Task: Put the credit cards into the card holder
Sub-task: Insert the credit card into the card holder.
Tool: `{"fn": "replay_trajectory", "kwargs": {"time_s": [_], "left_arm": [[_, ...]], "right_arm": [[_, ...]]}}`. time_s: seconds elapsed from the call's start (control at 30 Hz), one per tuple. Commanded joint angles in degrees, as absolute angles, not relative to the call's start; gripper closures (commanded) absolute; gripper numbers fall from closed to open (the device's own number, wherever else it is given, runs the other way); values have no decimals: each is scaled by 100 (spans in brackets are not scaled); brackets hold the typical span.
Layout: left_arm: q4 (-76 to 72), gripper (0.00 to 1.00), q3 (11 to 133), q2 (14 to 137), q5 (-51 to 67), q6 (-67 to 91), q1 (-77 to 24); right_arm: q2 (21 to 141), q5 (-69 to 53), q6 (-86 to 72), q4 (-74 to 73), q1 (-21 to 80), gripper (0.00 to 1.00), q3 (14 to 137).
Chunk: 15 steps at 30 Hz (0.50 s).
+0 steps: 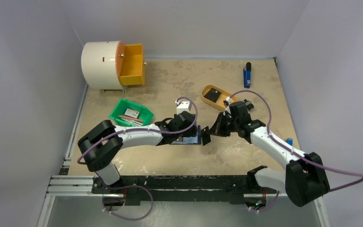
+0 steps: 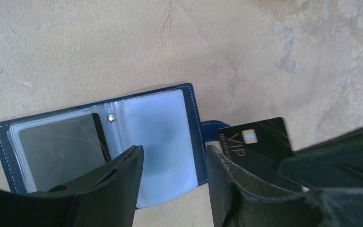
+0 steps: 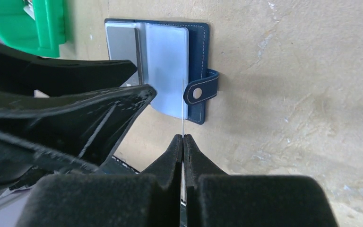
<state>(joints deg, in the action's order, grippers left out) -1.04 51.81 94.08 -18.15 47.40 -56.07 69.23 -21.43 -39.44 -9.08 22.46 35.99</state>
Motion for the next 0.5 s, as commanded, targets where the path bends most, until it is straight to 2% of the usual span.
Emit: {"fn": "replay_trajectory", "kwargs": {"time_s": [0.0, 0.3, 0.47], "left_arm": [[171, 50, 5446, 9577, -1987, 4612, -5666], [325, 55, 5655, 10053, -1960, 4563, -5686], [386, 63, 5655, 10108, -2083, 4539, -5690]], "right_arm": [[6358, -1611, -3986, -1369, 2259, 100, 3646], [6039, -1645, -4012, -1390, 2259, 100, 3586], [6041, -1609, -3991, -1259, 2259, 100, 3612]]}}
